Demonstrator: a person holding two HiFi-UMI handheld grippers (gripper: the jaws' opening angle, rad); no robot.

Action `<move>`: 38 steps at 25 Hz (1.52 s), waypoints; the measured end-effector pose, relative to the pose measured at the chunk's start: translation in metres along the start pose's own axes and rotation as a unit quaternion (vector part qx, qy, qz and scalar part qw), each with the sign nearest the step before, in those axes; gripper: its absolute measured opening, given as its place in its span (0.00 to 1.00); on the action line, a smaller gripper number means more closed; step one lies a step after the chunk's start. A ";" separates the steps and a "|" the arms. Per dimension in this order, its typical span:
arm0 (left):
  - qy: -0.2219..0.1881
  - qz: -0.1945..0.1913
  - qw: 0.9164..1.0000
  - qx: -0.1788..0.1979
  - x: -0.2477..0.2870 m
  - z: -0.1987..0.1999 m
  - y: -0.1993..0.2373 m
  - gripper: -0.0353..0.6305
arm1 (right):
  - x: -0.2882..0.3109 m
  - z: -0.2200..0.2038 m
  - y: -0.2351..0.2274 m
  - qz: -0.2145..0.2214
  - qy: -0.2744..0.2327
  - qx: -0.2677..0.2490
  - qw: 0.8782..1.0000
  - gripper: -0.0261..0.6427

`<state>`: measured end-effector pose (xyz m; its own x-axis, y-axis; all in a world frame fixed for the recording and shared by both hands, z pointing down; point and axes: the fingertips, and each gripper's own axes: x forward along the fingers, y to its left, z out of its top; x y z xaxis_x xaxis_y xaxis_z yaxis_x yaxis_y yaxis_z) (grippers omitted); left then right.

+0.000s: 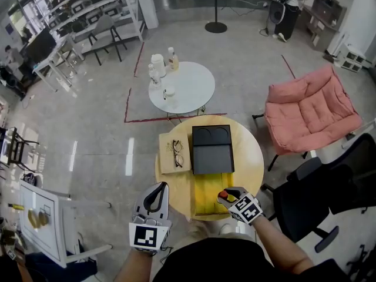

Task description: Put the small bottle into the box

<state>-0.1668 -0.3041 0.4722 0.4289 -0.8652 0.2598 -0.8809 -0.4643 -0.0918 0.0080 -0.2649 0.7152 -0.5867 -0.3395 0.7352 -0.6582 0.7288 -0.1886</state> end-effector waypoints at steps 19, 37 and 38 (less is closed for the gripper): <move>0.005 -0.008 1.000 0.015 0.011 0.002 0.006 0.08 | 0.030 -0.028 -0.013 -0.019 0.037 0.009 0.999 0.27; 0.003 -0.011 1.000 0.012 0.009 0.004 -0.012 0.08 | 0.010 -0.009 -0.004 0.004 -0.020 0.013 1.000 0.20; 0.003 -0.010 1.000 0.010 0.008 0.002 -0.014 0.08 | 0.005 -0.004 -0.004 0.001 -0.030 0.009 1.000 0.15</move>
<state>-0.1500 -0.3051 0.4734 0.4450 -0.8544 0.2681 -0.8680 -0.4852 -0.1057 0.0098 -0.2666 0.7224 -0.6145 -0.3731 0.6951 -0.6655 0.7183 -0.2028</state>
